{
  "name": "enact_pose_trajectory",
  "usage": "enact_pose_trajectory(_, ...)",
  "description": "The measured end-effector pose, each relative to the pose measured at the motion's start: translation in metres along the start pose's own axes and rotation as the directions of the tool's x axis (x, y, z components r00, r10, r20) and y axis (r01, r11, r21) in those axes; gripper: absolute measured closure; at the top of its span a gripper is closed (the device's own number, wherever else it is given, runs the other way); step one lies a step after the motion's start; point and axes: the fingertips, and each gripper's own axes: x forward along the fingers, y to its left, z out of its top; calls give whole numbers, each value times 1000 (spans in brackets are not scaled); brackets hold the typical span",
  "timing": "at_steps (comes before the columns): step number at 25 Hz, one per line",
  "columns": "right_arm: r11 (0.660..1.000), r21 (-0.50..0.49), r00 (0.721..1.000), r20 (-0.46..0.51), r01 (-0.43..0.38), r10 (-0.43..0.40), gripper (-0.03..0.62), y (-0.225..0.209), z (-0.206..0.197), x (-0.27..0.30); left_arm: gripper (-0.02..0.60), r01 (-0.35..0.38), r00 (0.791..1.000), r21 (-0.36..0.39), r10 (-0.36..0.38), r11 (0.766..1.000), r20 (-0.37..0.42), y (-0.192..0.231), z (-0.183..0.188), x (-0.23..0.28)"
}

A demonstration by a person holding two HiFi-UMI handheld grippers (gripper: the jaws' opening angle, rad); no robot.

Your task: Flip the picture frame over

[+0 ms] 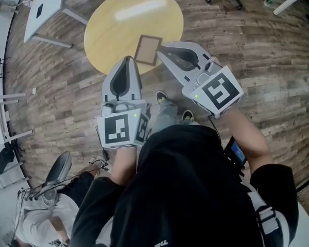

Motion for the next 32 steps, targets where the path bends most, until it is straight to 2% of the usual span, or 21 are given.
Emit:
enact_pose_trajectory(4,1000,-9,1000,-16,8,-8,571,-22,4,28,558,14,1000,-17,-14,1000,2,25,2,30)
enact_pose_trajectory(12,995,-95,998,-61,8,-14,571,-54,3,89,558,35,999,-37,-35,999,-5,80,-1,75)
enact_pose_trajectory(16,977,-208,982,-189,-39,-1,571,-48,-24,111,558,31,999,-58,-31,998,-12,106,-11,86)
enact_pose_trajectory(19,965,-246,958,-287,-86,12,571,-37,-54,126,558,36,999,-56,-37,998,-20,125,-21,91)
enact_pose_trajectory(21,954,-265,929,-369,-141,35,569,-29,-82,131,558,43,999,-58,-44,997,-27,136,-28,92)
enact_pose_trajectory(24,916,-316,872,-485,-247,67,569,-20,-133,134,558,42,998,-67,-45,997,-45,148,-41,96)
enact_pose_trajectory(26,892,-305,814,-571,-333,108,558,-12,-173,131,558,41,997,-84,-47,996,-67,153,-51,99)
enact_pose_trajectory(28,873,-251,743,-647,-419,170,502,1,-213,128,558,44,995,-90,-52,995,-87,157,-61,102)
enact_pose_trajectory(32,822,-185,621,-746,-539,240,455,22,-285,123,558,52,989,-109,-67,993,-135,157,-81,114)
